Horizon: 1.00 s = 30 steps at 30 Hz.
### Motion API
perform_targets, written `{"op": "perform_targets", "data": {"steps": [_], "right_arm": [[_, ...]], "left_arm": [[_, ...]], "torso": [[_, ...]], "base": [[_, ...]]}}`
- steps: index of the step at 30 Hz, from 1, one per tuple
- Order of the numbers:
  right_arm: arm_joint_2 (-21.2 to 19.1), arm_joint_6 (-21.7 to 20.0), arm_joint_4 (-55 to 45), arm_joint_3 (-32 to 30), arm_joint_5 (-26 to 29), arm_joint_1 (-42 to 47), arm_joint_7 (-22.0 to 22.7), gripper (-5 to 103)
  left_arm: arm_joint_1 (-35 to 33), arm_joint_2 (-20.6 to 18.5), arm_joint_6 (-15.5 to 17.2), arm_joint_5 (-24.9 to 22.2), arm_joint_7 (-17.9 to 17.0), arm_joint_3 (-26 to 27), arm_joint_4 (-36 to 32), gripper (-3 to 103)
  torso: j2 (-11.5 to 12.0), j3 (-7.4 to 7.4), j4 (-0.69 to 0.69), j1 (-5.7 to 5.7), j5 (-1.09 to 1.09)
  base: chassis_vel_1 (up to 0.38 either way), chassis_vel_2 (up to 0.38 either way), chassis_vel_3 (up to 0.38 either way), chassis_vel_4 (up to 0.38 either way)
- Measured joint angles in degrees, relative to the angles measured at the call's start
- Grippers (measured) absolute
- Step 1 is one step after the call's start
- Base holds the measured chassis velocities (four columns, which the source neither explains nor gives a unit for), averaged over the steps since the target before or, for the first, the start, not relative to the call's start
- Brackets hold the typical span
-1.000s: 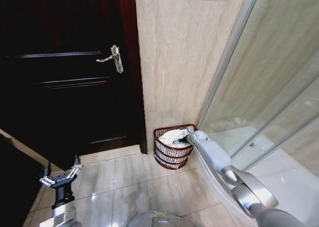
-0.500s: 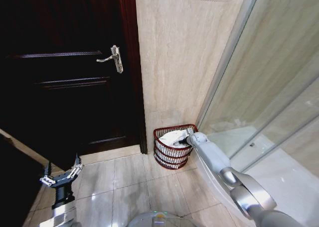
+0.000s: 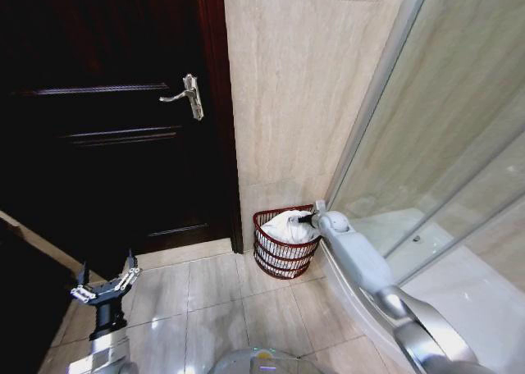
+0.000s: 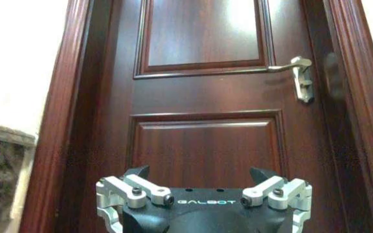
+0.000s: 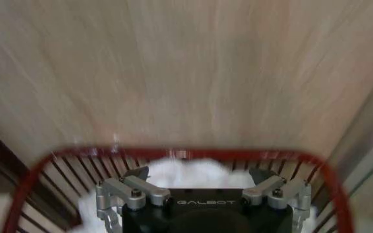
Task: Discard the used towel into the hamper.
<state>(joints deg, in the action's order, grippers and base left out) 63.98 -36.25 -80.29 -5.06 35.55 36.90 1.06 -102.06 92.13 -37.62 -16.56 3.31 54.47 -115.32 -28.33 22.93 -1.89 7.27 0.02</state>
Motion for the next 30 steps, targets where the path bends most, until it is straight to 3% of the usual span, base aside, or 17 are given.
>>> {"op": "perform_targets", "data": {"steps": [4, 6, 7, 11, 13, 17, 18, 21, 25, 30], "right_arm": [[-3.07, 2.09, -10.35, -3.25, 1.4, 7.0, 2.61, 100], [-5.39, 7.07, -17.46, -6.05, 1.41, 13.79, 3.83, 100], [-5.39, 7.07, -17.46, -6.05, 1.41, 13.79, 3.83, 100], [-7.04, 19.28, -29.78, -12.2, -1.29, 25.26, 10.13, 100], [-6.82, 20.61, -31.15, -12.9, -2.22, 26.73, 11.0, 100], [-2.05, 26.93, -38.72, -18.11, -13.03, 39.71, 12.2, 100], [-2.05, 26.93, -38.72, -18.11, -13.03, 39.71, 12.2, 100], [2.71, 30.65, -43.75, -20.28, -22.23, 48.87, 10.95, 100], [6.6, 33.83, -45.5, -20.76, -27.98, 53.61, 10.61, 100], [9.57, 35.44, -45.48, -20.99, -30.6, 55.13, 12.01, 100]], "left_arm": [[0.58, 0.0, 0.15, 0.15, 0.07, -1.09, 0.21, 100], [0.82, 0.01, 0.19, 0.15, 0.07, -2.12, 0.29, 100], [0.82, 0.01, 0.19, 0.15, 0.07, -2.12, 0.29, 100], [1.11, 0.0, 0.48, 0.16, -0.02, -3.98, 0.29, 100], [1.12, 0.0, 0.61, 0.16, -0.04, -4.25, 0.3, 100], [1.41, -0.01, 2.38, -0.16, 1.25, -6.44, 0.95, 100], [1.41, -0.01, 2.38, -0.16, 1.25, -6.44, 0.95, 100], [2.8, -0.65, 4.77, -0.14, 4.07, -7.5, 1.82, 100], [4.68, -1.49, 7.01, -0.13, 4.68, -7.57, 2.5, 100], [5.14, -2.45, 9.0, -0.71, 4.64, -7.26, 2.22, 100]], "torso": [[0.0, -0.01, 0.0, -0.01, 0.0], [0.0, -0.01, 0.02, -0.01, 0.01], [0.0, -0.01, 0.02, -0.01, 0.01], [-0.01, -0.01, 0.0, -0.02, 0.0], [-0.01, -0.01, 0.0, -0.02, 0.0], [0.0, -0.01, 0.02, -0.02, 0.0], [0.0, -0.01, 0.02, -0.02, 0.0], [-0.01, -0.01, 0.01, -0.02, -0.03], [-0.01, -0.01, 0.01, -0.02, -0.04], [-0.01, -0.01, 0.0, -0.02, -0.03]], "base": [[0.0, 0.0, 0.0, 0.0], [0.0, 0.0, 0.0, 0.0], [0.0, 0.0, 0.0, 0.0], [0.0, 0.0, 0.0, 0.0], [0.0, 0.0, 0.0, 0.0], [0.0, 0.0, 0.0, 0.0], [0.0, 0.0, 0.0, 0.0], [0.0, 0.0, 0.0, 0.0], [0.0, 0.0, 0.0, 0.0], [0.0, 0.0, 0.0, 0.0]]}}
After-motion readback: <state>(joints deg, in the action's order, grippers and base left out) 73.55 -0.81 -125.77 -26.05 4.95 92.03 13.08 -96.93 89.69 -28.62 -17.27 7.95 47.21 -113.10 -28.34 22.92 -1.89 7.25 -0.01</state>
